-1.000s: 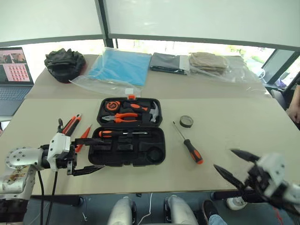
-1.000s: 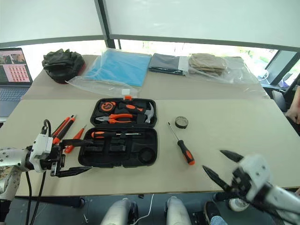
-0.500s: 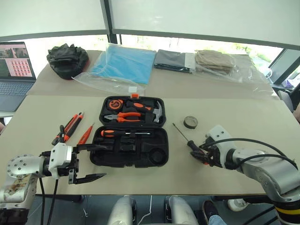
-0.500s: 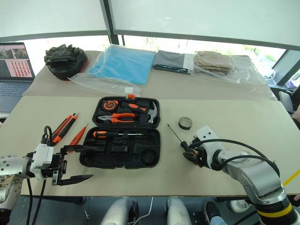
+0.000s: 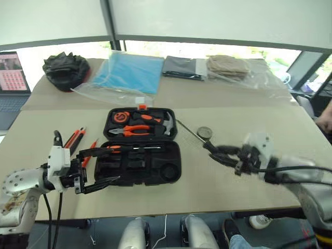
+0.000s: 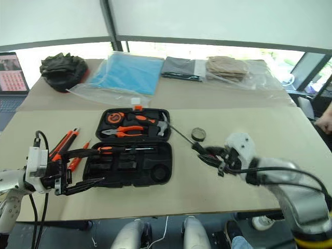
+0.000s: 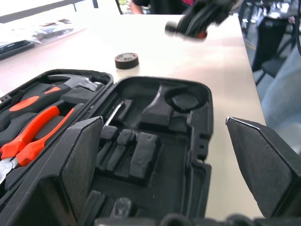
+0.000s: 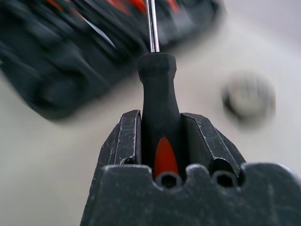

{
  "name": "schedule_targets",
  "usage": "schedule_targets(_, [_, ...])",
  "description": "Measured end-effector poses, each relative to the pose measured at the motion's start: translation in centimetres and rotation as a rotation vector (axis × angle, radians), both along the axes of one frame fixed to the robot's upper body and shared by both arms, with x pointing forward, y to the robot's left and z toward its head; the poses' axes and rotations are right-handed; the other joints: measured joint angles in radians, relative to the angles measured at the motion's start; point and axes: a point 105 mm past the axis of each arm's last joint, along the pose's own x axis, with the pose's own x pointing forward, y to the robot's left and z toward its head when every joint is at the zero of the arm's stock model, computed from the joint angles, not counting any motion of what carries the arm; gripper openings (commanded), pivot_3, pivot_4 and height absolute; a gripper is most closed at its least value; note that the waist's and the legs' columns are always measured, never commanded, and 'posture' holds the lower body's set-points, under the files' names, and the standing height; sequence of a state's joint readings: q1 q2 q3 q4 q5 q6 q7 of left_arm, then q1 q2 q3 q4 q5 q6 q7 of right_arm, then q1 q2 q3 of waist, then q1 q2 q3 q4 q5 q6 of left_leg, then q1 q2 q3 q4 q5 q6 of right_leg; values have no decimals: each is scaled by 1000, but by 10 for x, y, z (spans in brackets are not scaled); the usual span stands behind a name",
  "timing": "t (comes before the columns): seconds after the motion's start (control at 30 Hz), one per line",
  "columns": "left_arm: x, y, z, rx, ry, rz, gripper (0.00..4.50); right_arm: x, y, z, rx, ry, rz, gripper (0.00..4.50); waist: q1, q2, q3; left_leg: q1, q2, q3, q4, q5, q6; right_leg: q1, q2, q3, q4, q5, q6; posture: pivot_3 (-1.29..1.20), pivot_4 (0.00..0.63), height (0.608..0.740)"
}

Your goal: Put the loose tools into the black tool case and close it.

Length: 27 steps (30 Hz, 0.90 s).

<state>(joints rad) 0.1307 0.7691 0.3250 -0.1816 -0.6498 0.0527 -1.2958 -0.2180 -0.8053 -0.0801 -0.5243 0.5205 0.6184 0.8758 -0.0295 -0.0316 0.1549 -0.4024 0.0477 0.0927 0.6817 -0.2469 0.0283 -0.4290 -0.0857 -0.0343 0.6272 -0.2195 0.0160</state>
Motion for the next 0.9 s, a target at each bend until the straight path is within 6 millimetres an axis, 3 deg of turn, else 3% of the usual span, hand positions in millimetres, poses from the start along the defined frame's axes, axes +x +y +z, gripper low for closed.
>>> schedule_targets(0.13, [-7, 9, -12, -10, 28, 80, 4500, 18, 39, 5, -87, 0, 189, 990, 2, -1, 1, 3, 2, 0, -1, 1, -2, 1, 2, -1, 1, -2, -8, 0, 150, 740])
schedule_targets(0.27, [-20, 25, -18, -14, 28, 201, 4500, 30, 99, -5, -196, 70, 344, 990, 7, -1, 1, -4, 3, 1, -2, 1, -2, -8, 3, -1, 5, 3, -17, 0, 150, 740])
schedule_targets(0.33, [-25, 29, -23, -11, 35, 237, 4500, 29, 116, -15, -242, 111, 373, 990, 14, -1, 1, -6, 2, 0, -2, 1, -3, -10, 2, -2, 6, 4, -17, 0, 150, 740])
schedule_targets(0.63, [-36, 27, -30, -13, 41, 306, 4500, 43, 135, -47, -410, 165, 327, 990, 32, -1, 1, -12, -2, 0, 1, 0, -2, -10, -5, -6, 3, 6, -12, 0, 150, 740])
schedule_targets(0.9, [-34, 27, -28, -6, 28, 316, 4500, 52, 132, -49, -445, 153, 306, 990, 30, -1, 1, -8, -2, 0, 1, 1, -3, -8, -4, -6, 4, 6, -12, 0, 150, 740])
